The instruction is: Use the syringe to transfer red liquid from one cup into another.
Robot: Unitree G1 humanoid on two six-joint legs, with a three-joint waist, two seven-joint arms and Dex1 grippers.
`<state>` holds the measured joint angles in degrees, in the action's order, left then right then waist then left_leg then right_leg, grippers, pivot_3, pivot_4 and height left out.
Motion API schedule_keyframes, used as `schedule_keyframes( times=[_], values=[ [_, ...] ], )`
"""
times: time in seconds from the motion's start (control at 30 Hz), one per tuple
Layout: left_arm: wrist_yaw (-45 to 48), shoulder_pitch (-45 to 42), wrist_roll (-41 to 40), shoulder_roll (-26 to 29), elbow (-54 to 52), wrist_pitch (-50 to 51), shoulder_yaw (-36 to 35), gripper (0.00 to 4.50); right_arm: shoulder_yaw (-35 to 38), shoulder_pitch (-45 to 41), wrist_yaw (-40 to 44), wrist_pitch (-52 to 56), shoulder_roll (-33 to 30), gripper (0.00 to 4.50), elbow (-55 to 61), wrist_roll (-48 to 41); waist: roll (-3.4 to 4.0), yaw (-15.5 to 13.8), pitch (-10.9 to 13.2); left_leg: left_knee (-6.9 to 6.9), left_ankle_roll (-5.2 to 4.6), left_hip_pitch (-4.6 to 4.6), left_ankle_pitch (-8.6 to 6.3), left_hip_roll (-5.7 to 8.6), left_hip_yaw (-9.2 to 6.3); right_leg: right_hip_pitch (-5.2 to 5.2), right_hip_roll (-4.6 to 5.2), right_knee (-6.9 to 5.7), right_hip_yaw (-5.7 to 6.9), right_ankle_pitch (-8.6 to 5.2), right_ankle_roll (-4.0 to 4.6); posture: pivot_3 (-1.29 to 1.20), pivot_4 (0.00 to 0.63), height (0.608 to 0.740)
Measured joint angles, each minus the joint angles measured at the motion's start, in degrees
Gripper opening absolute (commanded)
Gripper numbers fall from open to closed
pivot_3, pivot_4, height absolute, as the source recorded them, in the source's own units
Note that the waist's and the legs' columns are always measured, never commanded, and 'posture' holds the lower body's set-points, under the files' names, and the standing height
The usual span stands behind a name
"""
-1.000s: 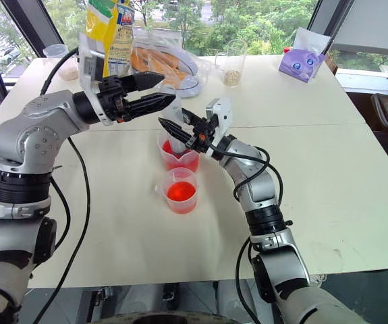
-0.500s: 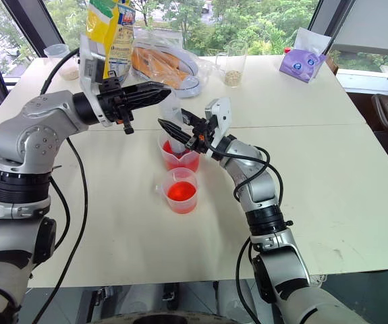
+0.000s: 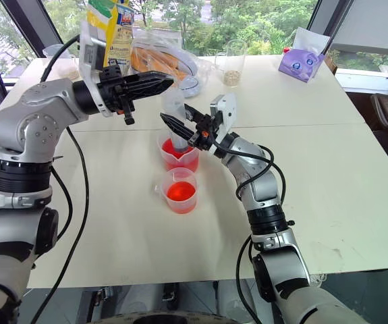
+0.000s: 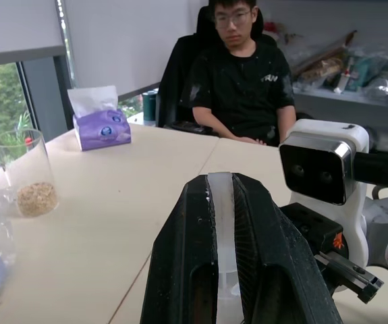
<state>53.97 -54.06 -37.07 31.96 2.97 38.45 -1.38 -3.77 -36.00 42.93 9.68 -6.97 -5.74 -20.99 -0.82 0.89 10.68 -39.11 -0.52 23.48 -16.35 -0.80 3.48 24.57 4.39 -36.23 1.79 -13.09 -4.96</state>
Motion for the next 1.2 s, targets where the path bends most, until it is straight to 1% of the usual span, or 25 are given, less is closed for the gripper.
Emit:
schedule_keyframes(
  times=[1.2],
  values=[
    [0.9, -1.8, 1.4, 0.3, 1.4, -0.4, 0.0, 0.05, -0.1, 0.1, 0.0, 0.7, -0.3, 1.41, -0.3, 0.0, 0.0, 0.0, 0.0, 0.0, 0.0, 0.0, 0.0, 0.0, 0.0, 0.0, 0.0, 0.0, 0.0, 0.0, 0.0, 0.0, 0.15, 0.74]
  ],
)
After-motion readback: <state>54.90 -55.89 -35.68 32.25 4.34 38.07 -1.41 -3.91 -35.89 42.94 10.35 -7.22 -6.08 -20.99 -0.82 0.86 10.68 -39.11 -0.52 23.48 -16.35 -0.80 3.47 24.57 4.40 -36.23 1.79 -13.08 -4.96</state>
